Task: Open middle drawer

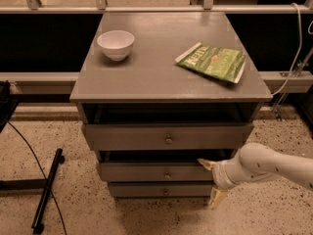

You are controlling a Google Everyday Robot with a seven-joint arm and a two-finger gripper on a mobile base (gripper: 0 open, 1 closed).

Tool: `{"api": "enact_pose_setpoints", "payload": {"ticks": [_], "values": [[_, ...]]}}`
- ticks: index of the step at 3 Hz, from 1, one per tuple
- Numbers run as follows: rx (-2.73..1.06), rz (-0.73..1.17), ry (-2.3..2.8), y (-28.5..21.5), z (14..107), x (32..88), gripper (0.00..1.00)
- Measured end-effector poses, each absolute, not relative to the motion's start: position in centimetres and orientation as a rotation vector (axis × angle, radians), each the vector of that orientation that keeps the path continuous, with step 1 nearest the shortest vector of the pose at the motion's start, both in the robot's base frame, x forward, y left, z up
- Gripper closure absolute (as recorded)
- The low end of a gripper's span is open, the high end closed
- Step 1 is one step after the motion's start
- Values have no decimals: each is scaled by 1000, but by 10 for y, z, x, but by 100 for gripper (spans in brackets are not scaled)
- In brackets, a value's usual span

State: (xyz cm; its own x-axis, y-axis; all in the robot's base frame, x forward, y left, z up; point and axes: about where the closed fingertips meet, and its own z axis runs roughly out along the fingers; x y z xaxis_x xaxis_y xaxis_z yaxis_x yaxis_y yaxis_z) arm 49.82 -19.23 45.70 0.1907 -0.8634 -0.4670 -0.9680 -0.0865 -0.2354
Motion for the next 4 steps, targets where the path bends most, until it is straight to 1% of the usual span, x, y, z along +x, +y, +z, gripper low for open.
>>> {"api": "enact_pose_setpoints", "payload": {"ticks": [2,3,4], "values": [[-1961,208,1801,-216,427,540,0],[-1956,192,1850,-225,411,552,9],[-1962,190,1876,-230,402,554,26]]}}
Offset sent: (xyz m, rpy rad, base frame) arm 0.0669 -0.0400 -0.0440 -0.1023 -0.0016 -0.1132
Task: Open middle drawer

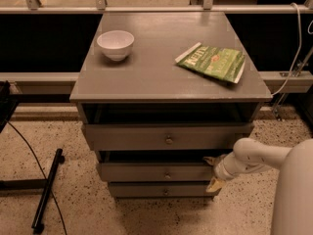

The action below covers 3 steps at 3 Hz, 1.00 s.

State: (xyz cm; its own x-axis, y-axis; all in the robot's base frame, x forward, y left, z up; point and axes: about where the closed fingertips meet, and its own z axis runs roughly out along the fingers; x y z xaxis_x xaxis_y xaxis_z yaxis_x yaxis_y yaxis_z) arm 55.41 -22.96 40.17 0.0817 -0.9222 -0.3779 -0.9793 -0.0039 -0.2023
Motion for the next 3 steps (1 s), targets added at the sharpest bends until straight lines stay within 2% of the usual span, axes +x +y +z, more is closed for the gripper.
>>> {"api": "enact_pose_setpoints", "payload": {"ticks": [1,3], "values": [[-1991,202,1872,-228,404,542,26],[-2047,319,1824,-225,441,471,26]]}}
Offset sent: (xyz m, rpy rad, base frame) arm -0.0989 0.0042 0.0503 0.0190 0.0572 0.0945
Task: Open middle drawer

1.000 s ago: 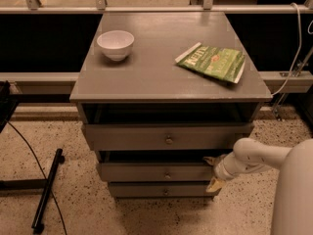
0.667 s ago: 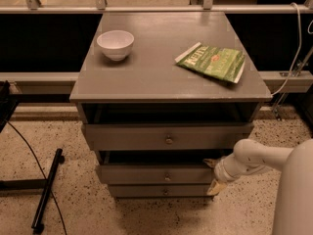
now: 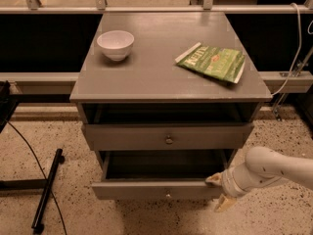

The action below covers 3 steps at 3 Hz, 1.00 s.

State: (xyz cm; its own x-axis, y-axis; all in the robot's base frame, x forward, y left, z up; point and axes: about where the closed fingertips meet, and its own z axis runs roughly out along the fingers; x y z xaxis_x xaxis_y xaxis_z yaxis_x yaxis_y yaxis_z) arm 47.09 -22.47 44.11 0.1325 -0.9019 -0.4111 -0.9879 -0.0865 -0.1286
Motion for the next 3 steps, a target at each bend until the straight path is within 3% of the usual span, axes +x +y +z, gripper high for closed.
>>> {"api": "enact_pose_setpoints", "payload": {"ticks": [2,3], "values": [[-2114,504,1791,-227,487,422,23],[-2121,504,1760,-220,498,425,20]]}}
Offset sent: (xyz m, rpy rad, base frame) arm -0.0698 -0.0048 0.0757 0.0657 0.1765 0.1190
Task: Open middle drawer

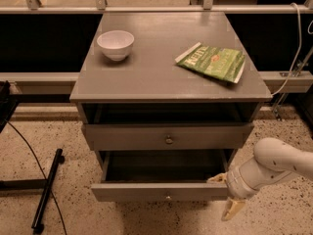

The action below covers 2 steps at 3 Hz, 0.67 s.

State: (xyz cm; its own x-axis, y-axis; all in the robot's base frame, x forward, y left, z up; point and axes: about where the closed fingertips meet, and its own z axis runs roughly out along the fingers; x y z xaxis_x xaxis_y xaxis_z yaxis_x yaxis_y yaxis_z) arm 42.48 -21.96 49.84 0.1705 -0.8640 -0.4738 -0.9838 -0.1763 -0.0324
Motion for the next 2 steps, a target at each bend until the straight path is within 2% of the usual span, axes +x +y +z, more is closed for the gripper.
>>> {"api": "enact_pose_setpoints", "payload": {"ticks": [1,2], "values": [[-2120,458,1752,-215,495,441,4],[-2117,417,1769,-212,470,456,0]]}}
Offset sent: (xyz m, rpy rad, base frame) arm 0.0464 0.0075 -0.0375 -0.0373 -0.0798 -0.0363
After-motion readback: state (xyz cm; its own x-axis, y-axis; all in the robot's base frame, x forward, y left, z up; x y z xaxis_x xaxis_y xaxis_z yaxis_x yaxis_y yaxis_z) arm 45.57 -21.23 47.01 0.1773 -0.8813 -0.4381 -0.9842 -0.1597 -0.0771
